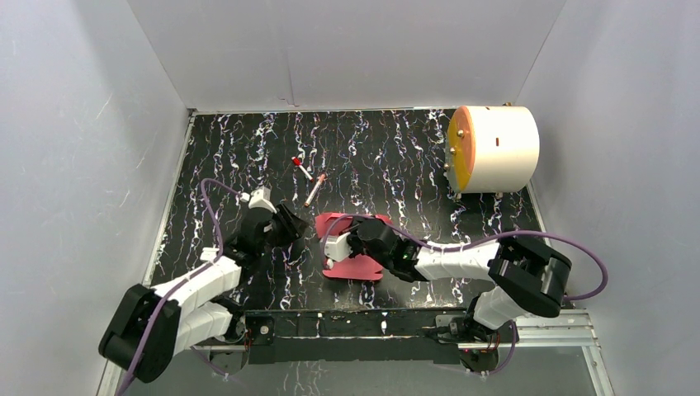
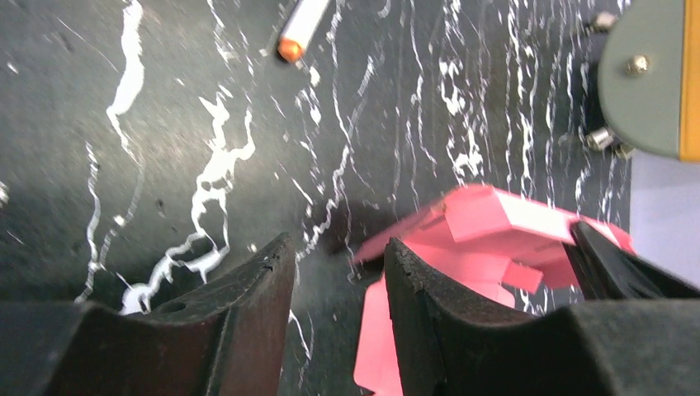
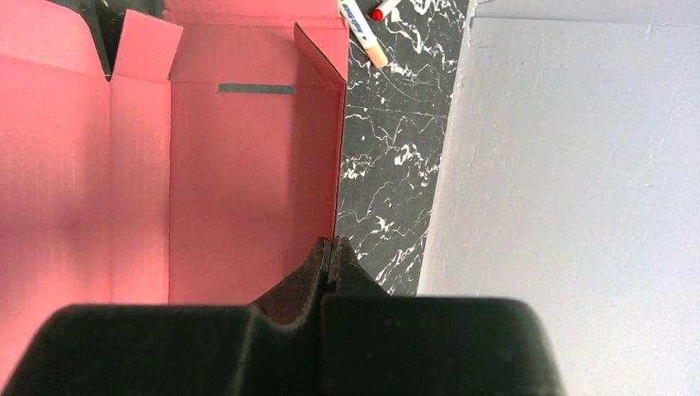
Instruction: Fold the paper box
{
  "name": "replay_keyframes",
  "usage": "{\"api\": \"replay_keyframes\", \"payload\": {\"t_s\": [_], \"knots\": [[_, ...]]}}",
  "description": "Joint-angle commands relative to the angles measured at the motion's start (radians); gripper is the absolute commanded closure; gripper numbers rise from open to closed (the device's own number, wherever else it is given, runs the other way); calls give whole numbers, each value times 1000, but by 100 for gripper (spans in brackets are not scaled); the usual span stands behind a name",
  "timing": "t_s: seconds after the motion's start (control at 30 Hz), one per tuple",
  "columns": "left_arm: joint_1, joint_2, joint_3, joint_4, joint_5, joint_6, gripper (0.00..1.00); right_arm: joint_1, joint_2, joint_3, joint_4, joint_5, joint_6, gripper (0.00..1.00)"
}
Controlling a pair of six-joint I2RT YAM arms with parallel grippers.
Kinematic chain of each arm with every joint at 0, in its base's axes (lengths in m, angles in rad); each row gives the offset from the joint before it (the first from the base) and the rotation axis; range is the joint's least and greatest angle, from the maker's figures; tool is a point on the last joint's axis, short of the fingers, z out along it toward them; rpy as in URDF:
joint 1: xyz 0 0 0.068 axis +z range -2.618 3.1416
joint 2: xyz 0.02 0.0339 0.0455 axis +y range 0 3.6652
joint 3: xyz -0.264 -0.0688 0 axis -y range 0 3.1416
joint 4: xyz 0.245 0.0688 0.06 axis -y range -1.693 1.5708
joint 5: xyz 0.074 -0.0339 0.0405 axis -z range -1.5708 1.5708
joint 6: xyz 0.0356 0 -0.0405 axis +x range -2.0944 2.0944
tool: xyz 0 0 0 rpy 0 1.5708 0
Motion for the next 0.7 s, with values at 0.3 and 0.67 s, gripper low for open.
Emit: {"api": "replay_keyframes", "payload": {"t_s": [0.3,0.67], "knots": [[170,319,194,194,171,138,59,4,10,-72,352,-6,-163,100],[171,421,228,321,373,216,63,2,96,-121,550,-36,-248,100]]}}
